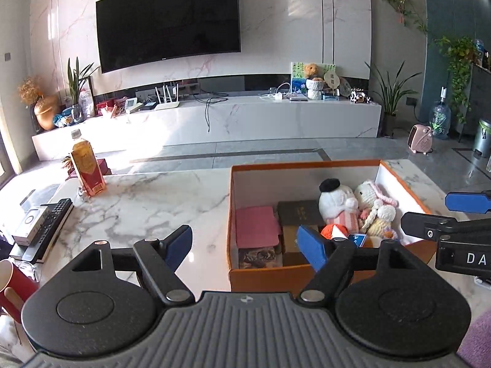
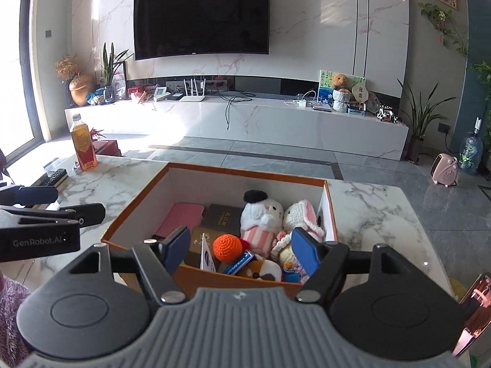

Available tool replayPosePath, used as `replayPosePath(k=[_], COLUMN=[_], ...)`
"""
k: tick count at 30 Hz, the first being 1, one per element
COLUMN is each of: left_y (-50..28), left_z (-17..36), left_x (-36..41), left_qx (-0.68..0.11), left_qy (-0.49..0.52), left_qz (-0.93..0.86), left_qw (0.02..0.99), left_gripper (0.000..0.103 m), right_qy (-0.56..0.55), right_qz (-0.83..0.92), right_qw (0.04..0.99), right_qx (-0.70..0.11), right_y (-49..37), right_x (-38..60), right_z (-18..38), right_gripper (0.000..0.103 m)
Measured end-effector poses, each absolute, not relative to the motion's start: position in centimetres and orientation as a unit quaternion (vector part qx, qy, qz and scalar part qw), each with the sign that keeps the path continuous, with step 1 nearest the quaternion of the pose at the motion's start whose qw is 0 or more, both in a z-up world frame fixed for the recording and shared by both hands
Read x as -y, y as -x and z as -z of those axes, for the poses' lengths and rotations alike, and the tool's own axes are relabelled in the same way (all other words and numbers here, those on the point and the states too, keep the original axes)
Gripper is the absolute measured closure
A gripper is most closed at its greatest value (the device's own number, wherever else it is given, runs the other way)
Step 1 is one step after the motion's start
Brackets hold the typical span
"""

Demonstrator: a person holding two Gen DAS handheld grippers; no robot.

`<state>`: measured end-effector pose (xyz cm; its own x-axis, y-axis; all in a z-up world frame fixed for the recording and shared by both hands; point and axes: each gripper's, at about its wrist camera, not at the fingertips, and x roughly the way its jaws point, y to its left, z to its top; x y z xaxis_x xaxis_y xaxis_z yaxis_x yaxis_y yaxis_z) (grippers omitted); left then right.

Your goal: Organize objects

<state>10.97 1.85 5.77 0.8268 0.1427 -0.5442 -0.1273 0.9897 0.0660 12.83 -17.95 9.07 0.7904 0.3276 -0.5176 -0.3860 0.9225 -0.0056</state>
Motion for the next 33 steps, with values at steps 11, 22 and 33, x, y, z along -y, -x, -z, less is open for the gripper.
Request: replayPosePath(k=[11, 22, 33], left_y=[-11.4, -11.4, -11.2], left_z=[-3.3, -3.5, -3.6], left_x=[-1.6, -1.2, -1.1], left_qx=[-0.3, -0.301, -0.304], left_qy=[-0.009, -0.014, -0.015], left_qz=[-0.083, -0.074, -0.069], left_qw=[0.95, 0.951, 0.95], left_gripper=[0.014, 0.014, 0.014], right_qy=[0.025, 0.01, 0.011], right_qz=[-0.178, -0.172, -0.174], right_qw=[0.939, 0.94, 0.94], right_qx=[-0.294, -0.294, -0.295], right_y=[-13.3, -13.4, -13.3], right_x=[18.0, 18.9, 18.9], right_z=[-5.1, -5.3, -5.5], right_gripper=[0.028, 0.028, 0.024])
